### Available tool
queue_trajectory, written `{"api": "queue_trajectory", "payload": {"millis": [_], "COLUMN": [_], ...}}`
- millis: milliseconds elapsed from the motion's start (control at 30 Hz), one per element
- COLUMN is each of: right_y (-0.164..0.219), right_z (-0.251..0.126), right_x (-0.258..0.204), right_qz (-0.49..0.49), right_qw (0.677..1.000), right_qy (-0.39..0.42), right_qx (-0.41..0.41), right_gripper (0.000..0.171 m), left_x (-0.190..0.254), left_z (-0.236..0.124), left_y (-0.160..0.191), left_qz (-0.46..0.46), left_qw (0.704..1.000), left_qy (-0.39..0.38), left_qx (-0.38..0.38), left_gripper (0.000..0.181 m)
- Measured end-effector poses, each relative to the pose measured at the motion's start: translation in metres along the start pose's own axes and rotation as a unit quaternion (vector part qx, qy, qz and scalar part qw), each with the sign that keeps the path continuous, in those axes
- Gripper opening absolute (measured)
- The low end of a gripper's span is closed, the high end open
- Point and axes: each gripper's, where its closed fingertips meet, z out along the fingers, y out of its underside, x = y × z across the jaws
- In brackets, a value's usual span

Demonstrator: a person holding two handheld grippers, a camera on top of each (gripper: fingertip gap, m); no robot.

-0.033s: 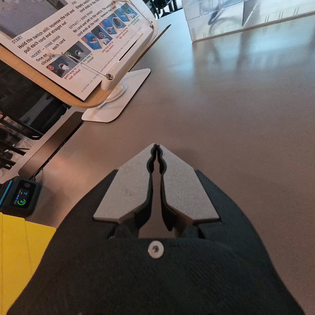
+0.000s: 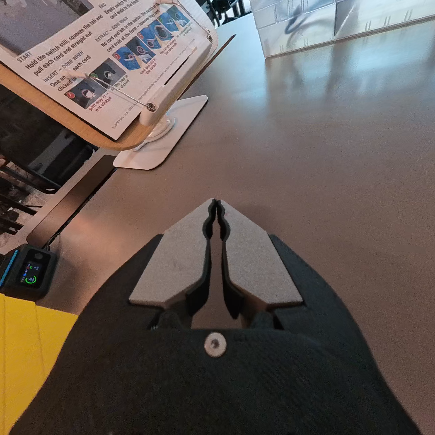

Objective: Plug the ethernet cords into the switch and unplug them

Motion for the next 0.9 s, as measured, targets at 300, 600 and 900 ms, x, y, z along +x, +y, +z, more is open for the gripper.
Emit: {"api": "queue_trajectory", "payload": {"millis": [300,600,900], "right_y": [0.113,0.173,0.099], "right_z": [0.046,0.068,0.015], "right_x": [-0.031,-0.045,-0.035], "right_qz": [-0.030,-0.010,0.031], "right_qw": [0.969,0.931,0.965], "right_qy": [-0.068,-0.067,-0.064], "right_qx": [-0.234,-0.360,-0.252], "right_gripper": [0.030,0.055,0.057], "left_x": [0.000,-0.002,0.005], "left_z": [0.002,0.002,0.005], "left_y": [0.003,0.006,0.007], "left_qz": [-0.002,0.006,0.020], "left_qw": [1.000,1.000,1.000], "left_qy": [0.000,-0.005,0.005], "left_qx": [-0.008,-0.014,-0.021], "left_gripper": [0.000,0.000,0.000]}}
